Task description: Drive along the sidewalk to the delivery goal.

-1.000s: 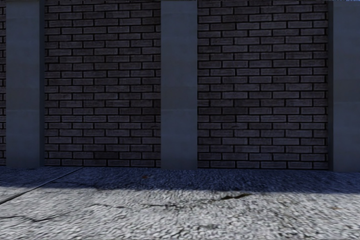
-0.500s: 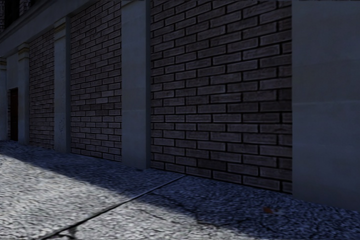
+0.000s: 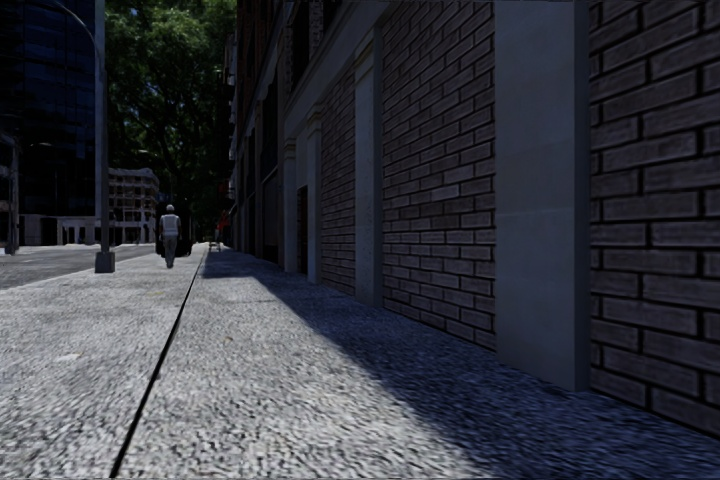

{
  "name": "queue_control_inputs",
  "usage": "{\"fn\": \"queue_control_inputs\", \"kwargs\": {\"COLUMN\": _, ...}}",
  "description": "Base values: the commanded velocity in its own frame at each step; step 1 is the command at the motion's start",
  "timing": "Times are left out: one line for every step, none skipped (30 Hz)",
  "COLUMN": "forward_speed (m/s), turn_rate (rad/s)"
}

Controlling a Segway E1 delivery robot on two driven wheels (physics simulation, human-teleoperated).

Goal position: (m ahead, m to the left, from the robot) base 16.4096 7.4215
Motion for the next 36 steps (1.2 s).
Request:
{"fn": "queue_control_inputs", "kwargs": {"forward_speed": 1.78, "turn_rate": 0.38}}
{"fn": "queue_control_inputs", "kwargs": {"forward_speed": 1.78, "turn_rate": 0.19}}
{"fn": "queue_control_inputs", "kwargs": {"forward_speed": 1.78, "turn_rate": 0.03}}
{"fn": "queue_control_inputs", "kwargs": {"forward_speed": 1.78, "turn_rate": 0.00}}
{"fn": "queue_control_inputs", "kwargs": {"forward_speed": 1.78, "turn_rate": 0.00}}
{"fn": "queue_control_inputs", "kwargs": {"forward_speed": 1.78, "turn_rate": 0.00}}
{"fn": "queue_control_inputs", "kwargs": {"forward_speed": 1.78, "turn_rate": 0.00}}
{"fn": "queue_control_inputs", "kwargs": {"forward_speed": 1.78, "turn_rate": 0.00}}
{"fn": "queue_control_inputs", "kwargs": {"forward_speed": 1.78, "turn_rate": 0.00}}
{"fn": "queue_control_inputs", "kwargs": {"forward_speed": 1.78, "turn_rate": 0.00}}
{"fn": "queue_control_inputs", "kwargs": {"forward_speed": 1.78, "turn_rate": 0.00}}
{"fn": "queue_control_inputs", "kwargs": {"forward_speed": 1.78, "turn_rate": 0.00}}
{"fn": "queue_control_inputs", "kwargs": {"forward_speed": 1.78, "turn_rate": 0.00}}
{"fn": "queue_control_inputs", "kwargs": {"forward_speed": 1.78, "turn_rate": 0.00}}
{"fn": "queue_control_inputs", "kwargs": {"forward_speed": 1.78, "turn_rate": 0.00}}
{"fn": "queue_control_inputs", "kwargs": {"forward_speed": 1.78, "turn_rate": 0.00}}
{"fn": "queue_control_inputs", "kwargs": {"forward_speed": 1.78, "turn_rate": 0.00}}
{"fn": "queue_control_inputs", "kwargs": {"forward_speed": 1.78, "turn_rate": 0.00}}
{"fn": "queue_control_inputs", "kwargs": {"forward_speed": 1.78, "turn_rate": 0.00}}
{"fn": "queue_control_inputs", "kwargs": {"forward_speed": 1.78, "turn_rate": 0.00}}
{"fn": "queue_control_inputs", "kwargs": {"forward_speed": 1.78, "turn_rate": 0.00}}
{"fn": "queue_control_inputs", "kwargs": {"forward_speed": 1.78, "turn_rate": 0.00}}
{"fn": "queue_control_inputs", "kwargs": {"forward_speed": 1.78, "turn_rate": 0.00}}
{"fn": "queue_control_inputs", "kwargs": {"forward_speed": 1.78, "turn_rate": 0.00}}
{"fn": "queue_control_inputs", "kwargs": {"forward_speed": 1.78, "turn_rate": 0.00}}
{"fn": "queue_control_inputs", "kwargs": {"forward_speed": 1.78, "turn_rate": 0.00}}
{"fn": "queue_control_inputs", "kwargs": {"forward_speed": 1.78, "turn_rate": 0.53}}
{"fn": "queue_control_inputs", "kwargs": {"forward_speed": 1.78, "turn_rate": 1.01}}
{"fn": "queue_control_inputs", "kwargs": {"forward_speed": 1.78, "turn_rate": 1.20}}
{"fn": "queue_control_inputs", "kwargs": {"forward_speed": 1.78, "turn_rate": 1.20}}
{"fn": "queue_control_inputs", "kwargs": {"forward_speed": 1.78, "turn_rate": 1.20}}
{"fn": "queue_control_inputs", "kwargs": {"forward_speed": 1.78, "turn_rate": 1.20}}
{"fn": "queue_control_inputs", "kwargs": {"forward_speed": 1.78, "turn_rate": 0.19}}
{"fn": "queue_control_inputs", "kwargs": {"forward_speed": 1.78, "turn_rate": 0.11}}
{"fn": "queue_control_inputs", "kwargs": {"forward_speed": 1.78, "turn_rate": 0.05}}
{"fn": "queue_control_inputs", "kwargs": {"forward_speed": 1.78, "turn_rate": 0.05}}
